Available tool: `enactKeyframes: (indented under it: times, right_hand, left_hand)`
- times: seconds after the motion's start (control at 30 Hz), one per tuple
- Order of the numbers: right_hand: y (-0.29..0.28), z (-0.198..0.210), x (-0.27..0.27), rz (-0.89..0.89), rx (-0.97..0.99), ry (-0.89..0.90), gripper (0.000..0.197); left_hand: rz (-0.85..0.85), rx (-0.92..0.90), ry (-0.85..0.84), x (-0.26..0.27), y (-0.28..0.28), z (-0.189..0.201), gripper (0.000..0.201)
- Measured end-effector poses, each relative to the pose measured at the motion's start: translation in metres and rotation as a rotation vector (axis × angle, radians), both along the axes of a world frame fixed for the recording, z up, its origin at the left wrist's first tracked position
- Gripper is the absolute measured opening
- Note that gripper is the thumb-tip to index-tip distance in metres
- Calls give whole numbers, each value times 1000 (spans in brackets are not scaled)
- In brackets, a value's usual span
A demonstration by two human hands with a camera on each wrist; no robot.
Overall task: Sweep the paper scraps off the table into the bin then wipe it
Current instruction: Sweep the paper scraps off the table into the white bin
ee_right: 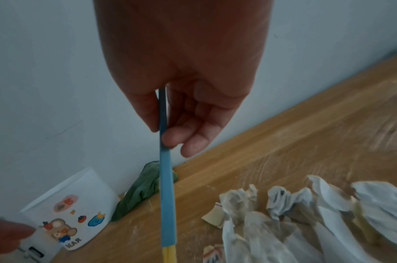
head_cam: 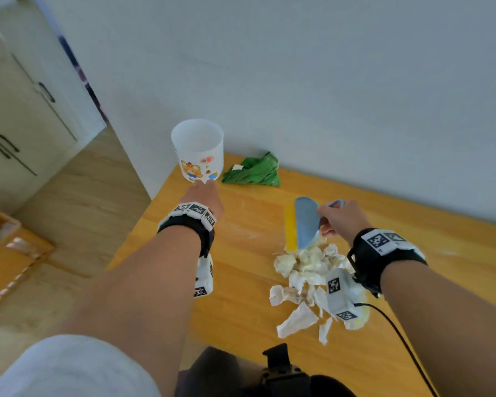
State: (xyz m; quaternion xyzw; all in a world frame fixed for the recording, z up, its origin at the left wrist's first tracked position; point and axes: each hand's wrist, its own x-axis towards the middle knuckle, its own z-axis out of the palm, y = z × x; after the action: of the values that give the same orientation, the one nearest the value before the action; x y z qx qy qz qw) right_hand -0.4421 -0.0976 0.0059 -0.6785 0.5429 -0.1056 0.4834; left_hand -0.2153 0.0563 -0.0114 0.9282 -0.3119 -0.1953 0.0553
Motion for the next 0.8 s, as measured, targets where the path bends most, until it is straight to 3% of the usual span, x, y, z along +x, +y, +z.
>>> enactKeyframes:
  times: [0.2, 0.3, 0.4, 0.6, 0.73, 0.8]
  right_hand:
    - [-14, 5, 35, -5, -47, -17, 18]
    - [-18, 4, 56, -28, -28, -23, 16]
    - [-18, -5, 75, -49, -25, -2, 17]
    - [-17, -20, 99, -59, -58, 51, 22]
    - [-19, -22, 101, -90, -71, 65, 21]
    - [-19, -25, 100, -93, -74, 80, 21]
  left_hand:
    - [274, -250, 43, 41, -18, 15, 50]
    - [469, -308, 186, 72, -28, 15, 44]
    - [675, -367, 312, 97, -35, 11, 54]
    - [758, -386, 421, 125, -52, -10, 72]
    - [825, -449, 518, 156, -71, -62, 76]
    - [853, -499, 581, 147, -68, -43, 75]
